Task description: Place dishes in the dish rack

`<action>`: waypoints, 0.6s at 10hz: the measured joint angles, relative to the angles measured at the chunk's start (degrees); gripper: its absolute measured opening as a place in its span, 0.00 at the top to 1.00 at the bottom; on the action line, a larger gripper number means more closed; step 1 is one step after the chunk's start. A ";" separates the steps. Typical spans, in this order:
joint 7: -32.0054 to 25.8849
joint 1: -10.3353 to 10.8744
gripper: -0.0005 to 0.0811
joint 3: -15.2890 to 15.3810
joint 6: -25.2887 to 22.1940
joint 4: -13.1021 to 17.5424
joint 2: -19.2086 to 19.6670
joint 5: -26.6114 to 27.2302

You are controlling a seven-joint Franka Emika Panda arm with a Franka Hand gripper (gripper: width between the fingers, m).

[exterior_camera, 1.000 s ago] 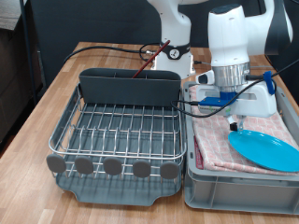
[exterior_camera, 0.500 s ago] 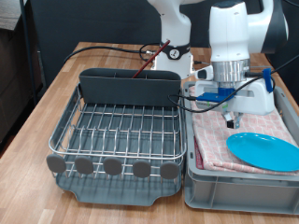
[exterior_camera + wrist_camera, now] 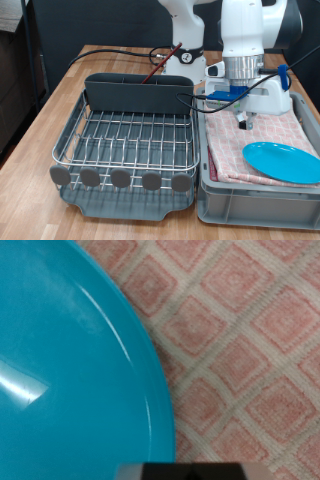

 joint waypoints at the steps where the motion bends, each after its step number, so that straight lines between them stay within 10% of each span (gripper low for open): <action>1: -2.43 -0.71 0.99 1.17 0.16 0.00 -0.18 2.18; 3: -5.61 -1.16 0.88 2.37 0.32 -0.01 -0.54 5.21; 5: -7.99 -1.31 0.49 3.19 0.57 -0.01 -0.60 7.80; 6: -10.27 -1.82 0.49 4.16 0.81 -0.01 -0.60 10.09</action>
